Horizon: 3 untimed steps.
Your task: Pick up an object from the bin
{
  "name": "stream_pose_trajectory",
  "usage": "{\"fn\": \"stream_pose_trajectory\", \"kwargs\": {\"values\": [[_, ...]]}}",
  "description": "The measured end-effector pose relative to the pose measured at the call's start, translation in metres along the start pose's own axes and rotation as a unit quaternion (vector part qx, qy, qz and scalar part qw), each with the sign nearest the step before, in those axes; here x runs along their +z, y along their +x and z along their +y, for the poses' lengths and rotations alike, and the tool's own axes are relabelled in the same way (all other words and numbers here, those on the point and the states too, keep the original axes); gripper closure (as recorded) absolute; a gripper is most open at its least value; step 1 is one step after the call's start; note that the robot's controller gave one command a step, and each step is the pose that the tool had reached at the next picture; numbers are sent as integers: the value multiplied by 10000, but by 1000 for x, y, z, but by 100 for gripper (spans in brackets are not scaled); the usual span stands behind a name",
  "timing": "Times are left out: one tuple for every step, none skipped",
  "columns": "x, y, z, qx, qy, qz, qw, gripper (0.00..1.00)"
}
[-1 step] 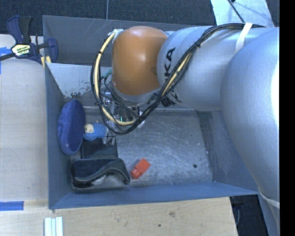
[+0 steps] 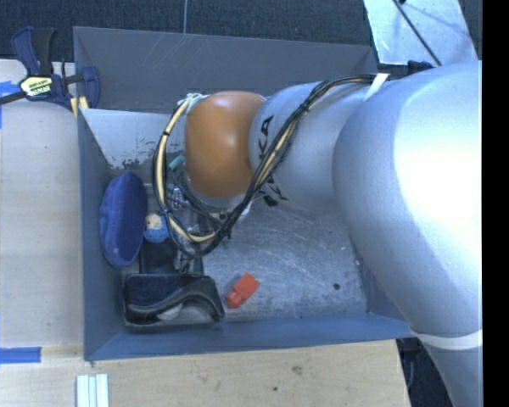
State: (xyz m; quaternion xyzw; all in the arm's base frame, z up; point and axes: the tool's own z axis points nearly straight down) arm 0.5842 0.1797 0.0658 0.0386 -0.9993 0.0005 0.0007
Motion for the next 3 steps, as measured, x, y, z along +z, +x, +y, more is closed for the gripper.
{"fn": "stream_pose_trajectory", "kwargs": {"values": [[-5,-2,0,12,-10,-28,10000,100],[-125,-19,-21,27,-9,-72,10000,100],[-195,-27,-15,-78,-13,-72,9999,100]]}}
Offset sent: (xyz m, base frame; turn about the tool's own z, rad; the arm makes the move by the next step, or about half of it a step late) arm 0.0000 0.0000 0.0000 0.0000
